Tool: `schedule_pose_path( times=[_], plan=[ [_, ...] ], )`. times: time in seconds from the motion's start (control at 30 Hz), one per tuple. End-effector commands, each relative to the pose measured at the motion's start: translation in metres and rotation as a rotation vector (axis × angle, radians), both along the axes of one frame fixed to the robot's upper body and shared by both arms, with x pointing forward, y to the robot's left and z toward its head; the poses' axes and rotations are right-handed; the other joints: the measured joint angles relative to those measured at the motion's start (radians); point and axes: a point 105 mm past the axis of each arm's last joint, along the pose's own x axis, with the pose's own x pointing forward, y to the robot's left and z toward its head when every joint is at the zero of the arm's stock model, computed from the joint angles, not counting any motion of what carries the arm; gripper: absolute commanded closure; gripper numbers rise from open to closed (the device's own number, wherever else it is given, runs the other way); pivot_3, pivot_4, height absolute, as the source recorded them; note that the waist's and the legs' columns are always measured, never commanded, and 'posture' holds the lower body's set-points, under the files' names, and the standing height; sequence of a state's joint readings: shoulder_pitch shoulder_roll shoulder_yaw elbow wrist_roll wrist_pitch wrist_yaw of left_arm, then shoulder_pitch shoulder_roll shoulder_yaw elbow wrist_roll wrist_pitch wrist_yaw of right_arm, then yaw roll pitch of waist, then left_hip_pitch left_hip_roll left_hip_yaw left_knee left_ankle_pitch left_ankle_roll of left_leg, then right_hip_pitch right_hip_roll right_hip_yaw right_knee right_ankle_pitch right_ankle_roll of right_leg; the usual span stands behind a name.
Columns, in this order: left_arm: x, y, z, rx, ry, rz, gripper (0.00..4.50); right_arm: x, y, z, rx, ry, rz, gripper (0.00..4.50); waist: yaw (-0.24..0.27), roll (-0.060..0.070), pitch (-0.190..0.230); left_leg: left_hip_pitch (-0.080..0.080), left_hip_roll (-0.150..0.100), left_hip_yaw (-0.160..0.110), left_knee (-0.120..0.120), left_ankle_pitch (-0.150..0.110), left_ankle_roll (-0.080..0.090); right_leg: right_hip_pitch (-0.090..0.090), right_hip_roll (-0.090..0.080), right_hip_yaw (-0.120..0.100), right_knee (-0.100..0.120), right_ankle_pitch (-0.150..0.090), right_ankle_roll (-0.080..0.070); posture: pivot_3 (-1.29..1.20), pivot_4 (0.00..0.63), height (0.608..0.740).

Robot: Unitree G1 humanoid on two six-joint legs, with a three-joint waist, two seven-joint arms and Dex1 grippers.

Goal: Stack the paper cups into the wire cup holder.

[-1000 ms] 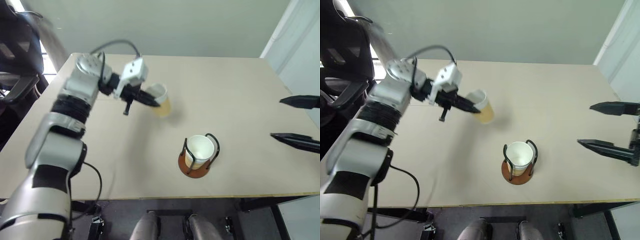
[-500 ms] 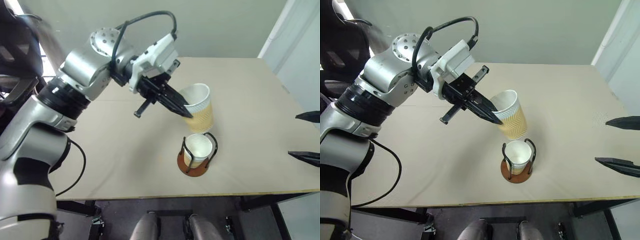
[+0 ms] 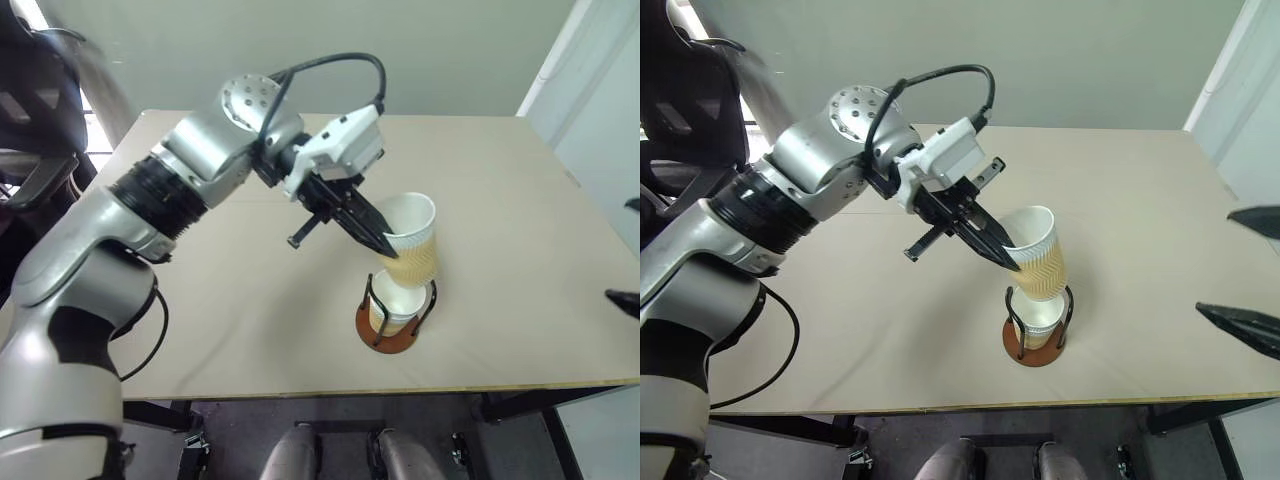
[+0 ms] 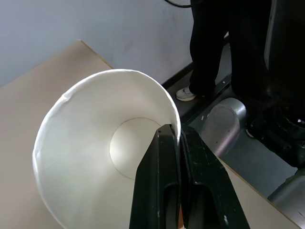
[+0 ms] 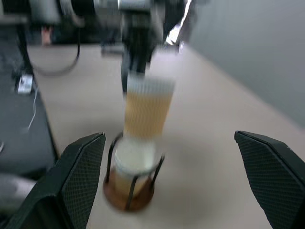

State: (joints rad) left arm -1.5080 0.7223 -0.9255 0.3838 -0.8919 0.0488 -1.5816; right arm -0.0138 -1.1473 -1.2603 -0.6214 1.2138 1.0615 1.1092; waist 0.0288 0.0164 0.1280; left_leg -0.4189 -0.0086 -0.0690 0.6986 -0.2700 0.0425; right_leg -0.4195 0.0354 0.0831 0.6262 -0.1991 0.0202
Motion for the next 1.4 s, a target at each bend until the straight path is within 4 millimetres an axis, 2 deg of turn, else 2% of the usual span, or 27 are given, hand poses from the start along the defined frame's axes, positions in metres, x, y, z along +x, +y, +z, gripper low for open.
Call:
schedule_pose_path(
  times=[0.03, 0.37, 0.6, 0.9, 1.37, 1.4],
  plan=[
    [-0.003, 0.001, 0.008, 0.008, -0.036, -0.037, 4.46, -0.002, 0.000, 0.003, 0.000, -0.014, -0.044, 0.00, -0.001, 0.000, 0.000, 0.000, 0.000, 0.000, 0.000, 0.000, 0.000, 0.000, 0.000, 0.000, 0.000, 0.000, 0.001, 0.00, 0.150, 0.740],
    [-0.004, 0.004, 0.000, 0.056, -0.030, -0.035, 4.46, 0.004, 0.000, 0.001, 0.006, -0.012, -0.079, 0.00, 0.000, 0.000, 0.000, 0.000, 0.000, 0.000, 0.000, -0.003, 0.002, 0.000, -0.001, 0.000, 0.000, 0.000, 0.006, 0.00, 0.150, 0.740],
    [-0.002, 0.000, -0.012, 0.072, 0.017, -0.039, 4.46, 0.005, -0.002, -0.002, 0.017, -0.015, -0.091, 0.00, 0.003, 0.000, 0.000, -0.001, -0.001, 0.000, 0.000, -0.004, 0.002, 0.000, -0.001, 0.000, 0.000, -0.001, 0.007, 0.00, 0.150, 0.740],
    [0.013, -0.005, -0.032, 0.107, 0.006, -0.004, 4.46, 0.001, -0.004, -0.005, 0.012, -0.024, -0.115, 0.00, 0.002, 0.000, 0.000, -0.001, -0.002, 0.000, 0.000, -0.004, 0.003, 0.000, -0.002, 0.000, 0.000, -0.001, 0.007, 0.00, 0.150, 0.740],
    [0.011, -0.008, -0.032, 0.109, 0.022, -0.011, 4.46, -0.003, -0.010, -0.009, 0.008, -0.025, -0.141, 0.00, 0.003, 0.000, 0.000, -0.001, -0.003, 0.000, 0.000, -0.005, 0.004, 0.001, -0.003, 0.000, -0.001, -0.002, 0.009, 0.00, 0.150, 0.740],
    [0.011, -0.008, -0.032, 0.110, 0.026, -0.010, 4.28, -0.002, -0.010, -0.010, 0.006, -0.022, -0.141, 0.00, 0.003, 0.000, 0.000, -0.001, -0.003, 0.000, 0.000, -0.005, 0.004, 0.001, -0.003, 0.000, -0.001, -0.002, 0.009, 0.00, 0.150, 0.740]
  ],
)
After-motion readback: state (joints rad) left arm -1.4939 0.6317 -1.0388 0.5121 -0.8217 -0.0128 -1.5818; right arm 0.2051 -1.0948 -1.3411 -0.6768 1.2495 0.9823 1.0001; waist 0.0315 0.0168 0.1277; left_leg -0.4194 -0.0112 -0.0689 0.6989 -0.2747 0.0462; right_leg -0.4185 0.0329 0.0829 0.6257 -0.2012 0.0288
